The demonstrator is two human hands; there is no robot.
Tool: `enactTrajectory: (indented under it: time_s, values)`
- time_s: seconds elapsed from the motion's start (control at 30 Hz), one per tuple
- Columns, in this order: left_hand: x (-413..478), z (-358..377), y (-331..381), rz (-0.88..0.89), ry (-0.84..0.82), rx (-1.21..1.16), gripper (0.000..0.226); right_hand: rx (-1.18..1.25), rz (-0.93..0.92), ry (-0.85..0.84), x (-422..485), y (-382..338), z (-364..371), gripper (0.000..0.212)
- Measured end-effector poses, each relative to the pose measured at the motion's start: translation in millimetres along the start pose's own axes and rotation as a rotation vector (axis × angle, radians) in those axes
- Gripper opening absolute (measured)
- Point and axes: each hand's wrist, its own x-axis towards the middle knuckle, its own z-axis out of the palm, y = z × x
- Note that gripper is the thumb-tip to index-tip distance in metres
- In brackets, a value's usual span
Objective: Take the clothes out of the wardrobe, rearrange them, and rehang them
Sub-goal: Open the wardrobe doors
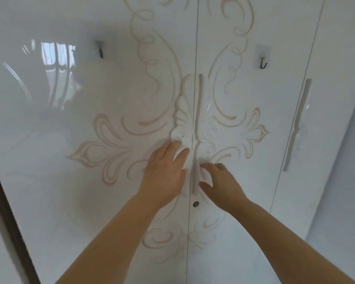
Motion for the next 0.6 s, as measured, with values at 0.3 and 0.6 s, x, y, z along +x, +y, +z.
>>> enactTrajectory:
  time_s: [0.3, 0.6]
  values:
    - [46, 62, -37, 0.214, 0.194, 0.234, 0.057, 0.153, 0.087, 0.488, 68, -15, -4, 0.082]
    - [50, 71, -38, 0.215, 0.293, 0.214, 0.056, 0.379, 0.252, 0.479, 84, -25, -13, 0.062]
